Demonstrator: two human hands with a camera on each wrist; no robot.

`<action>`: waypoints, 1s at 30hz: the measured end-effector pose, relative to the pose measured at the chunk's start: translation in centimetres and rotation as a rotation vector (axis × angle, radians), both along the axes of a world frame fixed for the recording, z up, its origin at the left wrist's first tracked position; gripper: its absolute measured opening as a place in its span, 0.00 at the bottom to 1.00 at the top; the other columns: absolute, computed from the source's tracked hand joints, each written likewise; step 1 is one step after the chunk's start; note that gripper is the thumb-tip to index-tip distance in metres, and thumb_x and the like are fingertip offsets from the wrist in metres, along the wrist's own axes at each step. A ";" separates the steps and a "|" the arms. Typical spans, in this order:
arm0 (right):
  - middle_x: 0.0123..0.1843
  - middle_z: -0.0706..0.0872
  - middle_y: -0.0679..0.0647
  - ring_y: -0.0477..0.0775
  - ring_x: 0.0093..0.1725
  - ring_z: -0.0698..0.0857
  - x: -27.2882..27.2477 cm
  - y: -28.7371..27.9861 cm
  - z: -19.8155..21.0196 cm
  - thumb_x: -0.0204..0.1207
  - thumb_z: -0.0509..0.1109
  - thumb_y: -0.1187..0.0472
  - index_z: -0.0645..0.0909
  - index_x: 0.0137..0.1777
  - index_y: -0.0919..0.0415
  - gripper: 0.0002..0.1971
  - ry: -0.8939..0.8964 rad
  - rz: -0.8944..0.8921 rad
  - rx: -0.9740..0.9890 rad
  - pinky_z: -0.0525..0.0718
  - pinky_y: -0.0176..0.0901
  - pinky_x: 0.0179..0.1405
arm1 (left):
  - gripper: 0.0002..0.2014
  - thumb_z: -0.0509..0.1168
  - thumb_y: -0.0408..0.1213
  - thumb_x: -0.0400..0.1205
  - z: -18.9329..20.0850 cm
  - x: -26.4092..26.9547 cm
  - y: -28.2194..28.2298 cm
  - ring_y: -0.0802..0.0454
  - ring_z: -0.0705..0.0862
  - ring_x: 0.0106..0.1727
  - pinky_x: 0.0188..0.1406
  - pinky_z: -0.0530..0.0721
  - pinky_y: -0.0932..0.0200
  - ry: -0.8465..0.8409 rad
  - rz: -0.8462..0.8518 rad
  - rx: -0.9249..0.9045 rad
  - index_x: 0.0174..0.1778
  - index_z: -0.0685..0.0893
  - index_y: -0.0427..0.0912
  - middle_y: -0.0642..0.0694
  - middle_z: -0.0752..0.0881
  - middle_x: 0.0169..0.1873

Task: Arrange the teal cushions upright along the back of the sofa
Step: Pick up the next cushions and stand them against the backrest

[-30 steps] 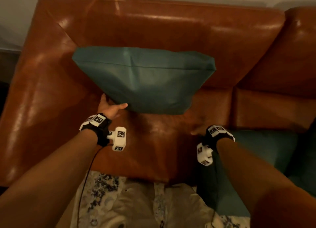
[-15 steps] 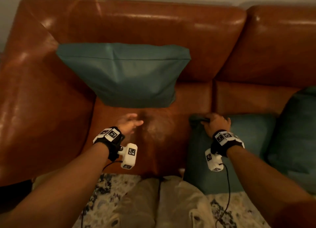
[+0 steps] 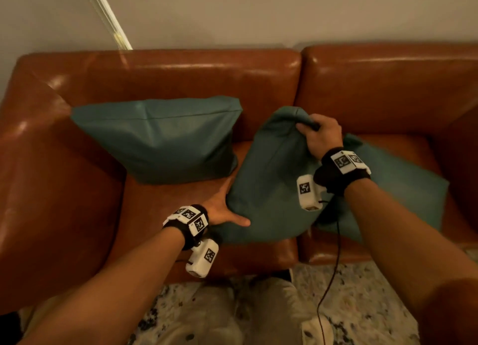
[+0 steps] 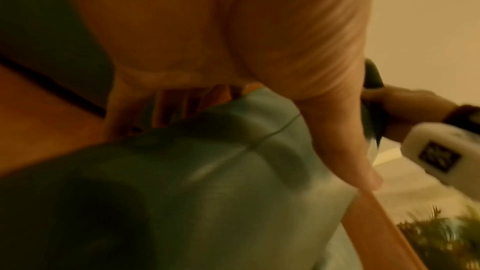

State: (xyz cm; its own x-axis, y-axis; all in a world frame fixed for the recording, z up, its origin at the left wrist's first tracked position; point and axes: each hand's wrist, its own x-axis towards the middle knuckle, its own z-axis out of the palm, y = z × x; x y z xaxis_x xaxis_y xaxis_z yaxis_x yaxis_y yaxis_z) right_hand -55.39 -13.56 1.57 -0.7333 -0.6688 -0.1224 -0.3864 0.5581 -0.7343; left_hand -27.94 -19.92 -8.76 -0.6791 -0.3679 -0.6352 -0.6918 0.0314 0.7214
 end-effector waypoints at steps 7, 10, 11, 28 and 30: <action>0.53 0.86 0.56 0.62 0.60 0.84 -5.2 1.3 0.7 0.78 0.69 0.58 0.84 0.56 0.56 0.09 0.010 0.041 -0.036 0.80 0.51 0.60 | 0.40 0.81 0.38 0.67 3.5 -4.5 2.1 0.50 0.80 0.71 0.72 0.74 0.55 0.045 0.141 -0.136 0.76 0.73 0.53 0.47 0.83 0.69; 0.76 0.73 0.65 0.66 0.76 0.71 -6.5 2.4 1.5 0.75 0.72 0.56 0.68 0.78 0.58 0.32 0.245 0.174 0.004 0.70 0.56 0.75 | 0.32 0.78 0.38 0.70 6.2 -8.3 1.8 0.49 0.83 0.67 0.69 0.77 0.55 -0.027 0.133 -0.260 0.72 0.78 0.49 0.47 0.86 0.66; 0.79 0.69 0.67 0.70 0.79 0.66 -6.0 3.0 1.5 0.71 0.75 0.53 0.65 0.80 0.56 0.38 0.383 0.321 -0.007 0.66 0.65 0.77 | 0.33 0.78 0.40 0.69 7.3 -9.8 1.7 0.49 0.83 0.68 0.70 0.78 0.53 -0.044 0.141 -0.282 0.72 0.79 0.52 0.48 0.86 0.65; 0.61 0.81 0.67 0.67 0.58 0.82 -19.0 4.9 -0.9 0.71 0.76 0.61 0.83 0.47 0.59 0.07 -0.018 0.295 -0.103 0.75 0.46 0.58 | 0.20 0.71 0.35 0.78 12.2 -14.9 3.1 0.55 0.83 0.51 0.44 0.78 0.61 0.231 1.027 -0.185 0.67 0.80 0.46 0.51 0.86 0.46; 0.62 0.85 0.66 0.59 0.59 0.83 -21.3 4.7 0.1 0.71 0.78 0.62 0.83 0.57 0.66 0.16 -0.074 0.252 -0.167 0.74 0.39 0.57 | 0.24 0.72 0.34 0.77 9.6 -14.3 3.6 0.49 0.81 0.58 0.51 0.77 0.53 0.226 1.167 -0.059 0.69 0.77 0.49 0.45 0.86 0.57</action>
